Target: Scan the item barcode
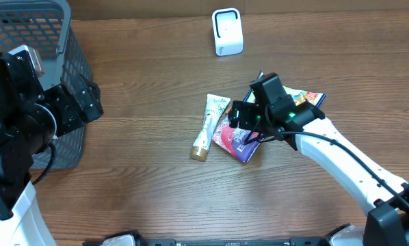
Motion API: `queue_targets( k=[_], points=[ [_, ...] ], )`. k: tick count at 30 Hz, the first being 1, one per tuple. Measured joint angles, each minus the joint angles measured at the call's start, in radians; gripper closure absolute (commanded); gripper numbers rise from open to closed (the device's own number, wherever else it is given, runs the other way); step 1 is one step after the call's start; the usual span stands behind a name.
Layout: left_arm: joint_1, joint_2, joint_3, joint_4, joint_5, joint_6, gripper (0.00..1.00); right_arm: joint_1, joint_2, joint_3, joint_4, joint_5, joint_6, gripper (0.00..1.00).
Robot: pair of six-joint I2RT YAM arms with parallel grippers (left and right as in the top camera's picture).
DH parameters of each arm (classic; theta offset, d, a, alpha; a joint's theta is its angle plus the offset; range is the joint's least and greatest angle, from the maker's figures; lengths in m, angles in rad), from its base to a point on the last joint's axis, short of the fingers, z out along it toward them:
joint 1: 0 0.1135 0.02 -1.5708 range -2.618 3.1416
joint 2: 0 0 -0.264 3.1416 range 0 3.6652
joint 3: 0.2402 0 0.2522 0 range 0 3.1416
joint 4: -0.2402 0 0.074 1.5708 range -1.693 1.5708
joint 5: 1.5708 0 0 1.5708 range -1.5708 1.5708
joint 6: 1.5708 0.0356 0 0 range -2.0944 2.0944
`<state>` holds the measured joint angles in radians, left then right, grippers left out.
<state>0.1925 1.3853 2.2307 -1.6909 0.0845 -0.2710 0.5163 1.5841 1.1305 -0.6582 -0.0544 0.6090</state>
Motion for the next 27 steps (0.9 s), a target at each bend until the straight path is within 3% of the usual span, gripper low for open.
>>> queue_targets(
  k=[6, 15, 17, 24, 27],
  points=[
    [0.000, 0.000, 0.000, 0.000, 0.000, 0.000, 0.00, -0.043, 0.000, -0.002, -0.065, 0.135, 0.060, 0.09],
    [0.000, 0.000, 0.000, 0.000, 0.000, 0.000, 0.00, -0.071, 0.035, -0.053, -0.013, 0.130, 0.082, 0.12],
    [0.000, 0.000, 0.000, 0.000, 0.000, 0.000, 0.00, -0.071, 0.065, -0.065, 0.011, 0.121, 0.087, 0.22],
    [0.000, 0.000, 0.000, 0.000, 0.000, 0.000, 0.00, -0.071, 0.117, -0.072, 0.056, 0.098, 0.099, 0.96],
    [0.000, 0.000, 0.000, 0.000, 0.000, 0.000, 0.00, -0.075, 0.118, -0.063, 0.033, 0.096, 0.093, 0.96]
  ],
)
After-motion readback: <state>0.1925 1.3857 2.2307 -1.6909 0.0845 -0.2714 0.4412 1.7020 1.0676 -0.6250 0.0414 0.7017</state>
